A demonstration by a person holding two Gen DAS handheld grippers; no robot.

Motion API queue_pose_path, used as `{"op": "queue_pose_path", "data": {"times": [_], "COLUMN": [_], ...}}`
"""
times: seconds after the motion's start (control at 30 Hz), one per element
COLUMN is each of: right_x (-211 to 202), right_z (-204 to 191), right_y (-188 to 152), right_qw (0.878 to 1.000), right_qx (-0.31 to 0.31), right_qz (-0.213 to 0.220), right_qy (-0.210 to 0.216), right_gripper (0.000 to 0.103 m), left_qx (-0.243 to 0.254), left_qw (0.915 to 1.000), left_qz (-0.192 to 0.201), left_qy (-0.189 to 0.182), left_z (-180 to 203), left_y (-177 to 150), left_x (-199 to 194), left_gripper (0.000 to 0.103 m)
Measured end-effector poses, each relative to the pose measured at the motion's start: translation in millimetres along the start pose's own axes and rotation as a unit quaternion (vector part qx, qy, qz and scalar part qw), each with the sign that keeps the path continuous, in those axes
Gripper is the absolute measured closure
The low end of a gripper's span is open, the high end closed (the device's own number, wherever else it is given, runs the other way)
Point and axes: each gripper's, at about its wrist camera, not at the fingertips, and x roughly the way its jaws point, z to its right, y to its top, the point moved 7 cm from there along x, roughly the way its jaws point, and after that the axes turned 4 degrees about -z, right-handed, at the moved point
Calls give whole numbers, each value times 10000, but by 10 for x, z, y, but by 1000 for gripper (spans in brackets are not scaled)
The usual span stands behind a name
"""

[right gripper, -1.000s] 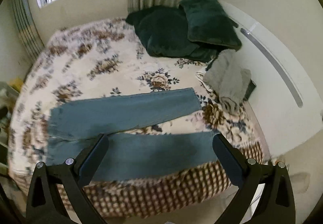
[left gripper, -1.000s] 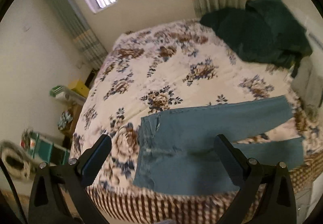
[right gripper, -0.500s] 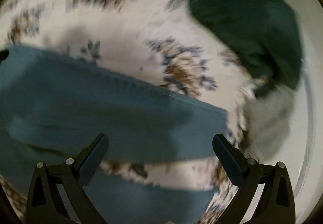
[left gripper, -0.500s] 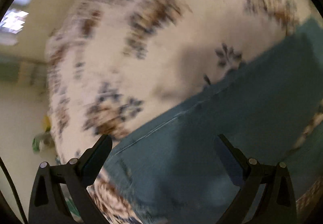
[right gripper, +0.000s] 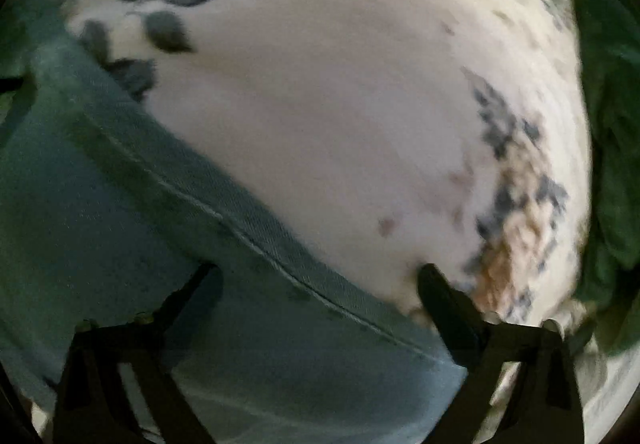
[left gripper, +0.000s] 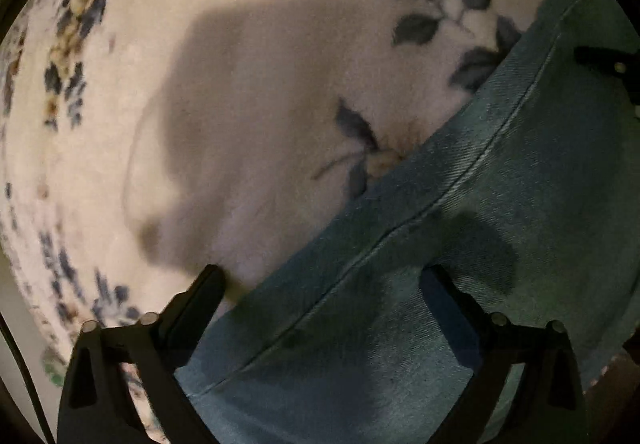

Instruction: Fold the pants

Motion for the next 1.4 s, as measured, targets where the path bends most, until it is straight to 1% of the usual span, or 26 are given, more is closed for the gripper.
{"op": "queue_pose_path", "data": {"times": [0.03,0.07,0.1,0.17,0.2,0.23,0.27,0.3,0.47,0.57,0.63,0.67,0.7,0.77,0.83,0.9,0.97,1.07,1.1,1.13,1.2,1.23,1.27,1.3,1.37,1.4], "right_x": [0,-13,-32,-37,-45,-49,-55,-73,-225,-432,-691,-849,-1075,-1335,-1393,-1377,-1210,-870,-725,-572,-326,-247,-168,-92,-74,-105], "right_z": [-3,-2,-12,-9,-14,-15,-10,-7,38,42,65,76,-54,-405,-667,-940,-1299,-1720,-1853,-1978,-2119,-2139,-2150,-2151,-2135,-2123], "right_y": [0,1,-5,-33,-55,-86,-138,-199,-562,-872,-1034,-1112,-1193,-1432,-1730,-2047,-2380,-2688,-2759,-2813,-2837,-2833,-2825,-2817,-2822,-2836], "right_qw": [9999,9998,9993,9985,9978,9975,9972,9963,9915,9846,9801,9777,9737,9695,9662,9675,9711,9766,9773,9781,9803,9803,9797,9777,9755,9744], "right_qx": [28,52,85,211,275,313,349,408,678,992,1183,1281,1429,1581,1682,1640,1591,1473,1478,1481,1465,1494,1543,1650,1756,1801], "right_qz": [35,112,240,350,423,496,561,655,1033,1368,1524,1591,1677,1763,1809,1784,1602,1277,1127,955,729,658,543,387,256,218], "right_qy": [115,163,262,365,423,393,365,383,418,438,472,493,574,625,740,719,778,907,1017,1105,1105,1109,1156,1242,1299,1328], "right_gripper": [38,53,72,88,92,92,93,95,98,98,98,98,98,98,98,98,98,98,98,97,96,96,95,92,92,88], "left_qx": [3,-36,-123,-262,-338,-390,-477,-556,-1004,-1445,-1720,-1831,-2079,-2422,-2663,-2961,-3204,-3707,-3967,-4062,-4235,-4260,-4251,-4257,-4317,-4349], "left_qw": [9999,9997,9992,9985,9982,9980,9974,9968,9902,9817,9749,9718,9650,9554,9482,9399,9339,9181,9069,9025,8937,8929,8945,8952,8929,8915], "left_qz": [24,56,93,202,229,277,363,442,942,1220,1392,1464,1551,1596,1622,1549,1396,971,745,648,431,397,377,353,349,446], "left_qy": [-131,-223,-366,-441,-449,-413,-390,-357,-220,-231,-240,-266,-377,-560,-609,-700,-757,-1010,-1205,-1272,-1415,-1401,-1333,-1269,-1230,-1186], "left_z": [22,36,61,96,87,80,77,75,160,278,395,452,528,735,987,1301,1598,1942,2040,2078,2150,2156,2154,2147,2133,2118], "left_y": [-5,-16,-29,-51,-64,-79,-96,-117,-262,-456,-616,-773,-937,-1278,-1558,-1858,-2127,-2458,-2541,-2570,-2572,-2547,-2501,-2469,-2440,-2441], "left_x": [-11,-25,-57,-138,-177,-227,-296,-368,-859,-1191,-1385,-1383,-1433,-1421,-1439,-1371,-1208,-727,-437,-294,82,187,267,277,221,135], "left_gripper": [26,39,46,76,82,88,92,93,95,95,95,95,95,95,95,95,95,95,95,94,93,91,90,90,88,86]}}
